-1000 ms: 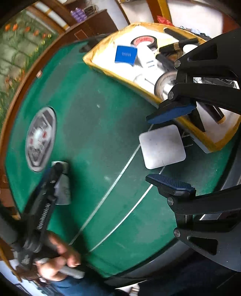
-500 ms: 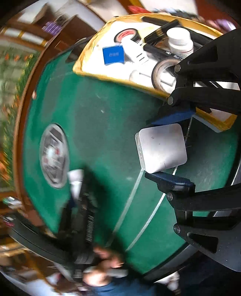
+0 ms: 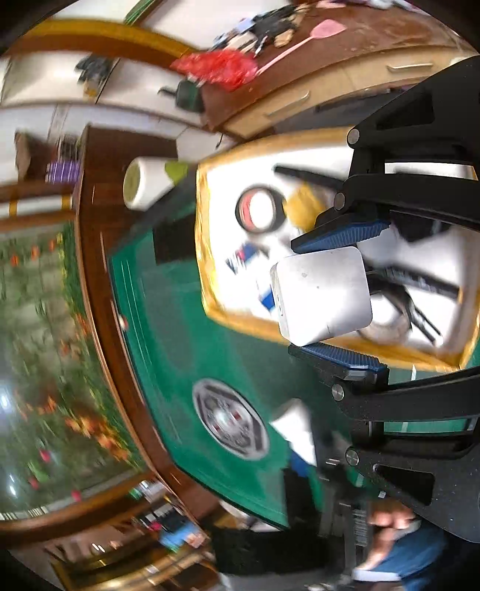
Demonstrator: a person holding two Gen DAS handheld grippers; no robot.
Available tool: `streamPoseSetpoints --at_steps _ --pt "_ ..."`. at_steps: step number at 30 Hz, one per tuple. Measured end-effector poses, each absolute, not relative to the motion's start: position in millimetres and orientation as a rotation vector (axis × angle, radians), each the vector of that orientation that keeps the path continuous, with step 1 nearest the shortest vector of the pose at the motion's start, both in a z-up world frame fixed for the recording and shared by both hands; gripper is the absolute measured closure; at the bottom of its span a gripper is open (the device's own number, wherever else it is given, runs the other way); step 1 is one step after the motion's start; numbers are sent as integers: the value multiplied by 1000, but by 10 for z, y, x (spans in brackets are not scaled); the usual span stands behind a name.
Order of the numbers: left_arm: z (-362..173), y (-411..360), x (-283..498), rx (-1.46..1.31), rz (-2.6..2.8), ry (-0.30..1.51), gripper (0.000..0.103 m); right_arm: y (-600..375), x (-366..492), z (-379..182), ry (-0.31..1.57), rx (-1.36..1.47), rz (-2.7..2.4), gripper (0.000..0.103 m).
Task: Organize rigid objects
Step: 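Carry the white bottle and white plug over the white tray, then lower both items into the tray and open both tools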
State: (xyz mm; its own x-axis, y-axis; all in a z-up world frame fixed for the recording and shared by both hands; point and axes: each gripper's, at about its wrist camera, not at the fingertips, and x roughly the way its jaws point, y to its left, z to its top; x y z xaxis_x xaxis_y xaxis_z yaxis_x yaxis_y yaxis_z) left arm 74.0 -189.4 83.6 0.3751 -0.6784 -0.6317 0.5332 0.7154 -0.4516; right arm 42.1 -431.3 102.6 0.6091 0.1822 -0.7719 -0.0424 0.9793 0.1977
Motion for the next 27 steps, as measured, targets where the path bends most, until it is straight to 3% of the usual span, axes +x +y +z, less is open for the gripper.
streamPoseSetpoints --at_steps 8,27 --pt "629 -2486 806 -147 -759 928 69 -4733 783 846 925 235 19 55" --pt "504 -2672 643 -63 -742 887 65 -4934 1461 436 969 265 -49 56"
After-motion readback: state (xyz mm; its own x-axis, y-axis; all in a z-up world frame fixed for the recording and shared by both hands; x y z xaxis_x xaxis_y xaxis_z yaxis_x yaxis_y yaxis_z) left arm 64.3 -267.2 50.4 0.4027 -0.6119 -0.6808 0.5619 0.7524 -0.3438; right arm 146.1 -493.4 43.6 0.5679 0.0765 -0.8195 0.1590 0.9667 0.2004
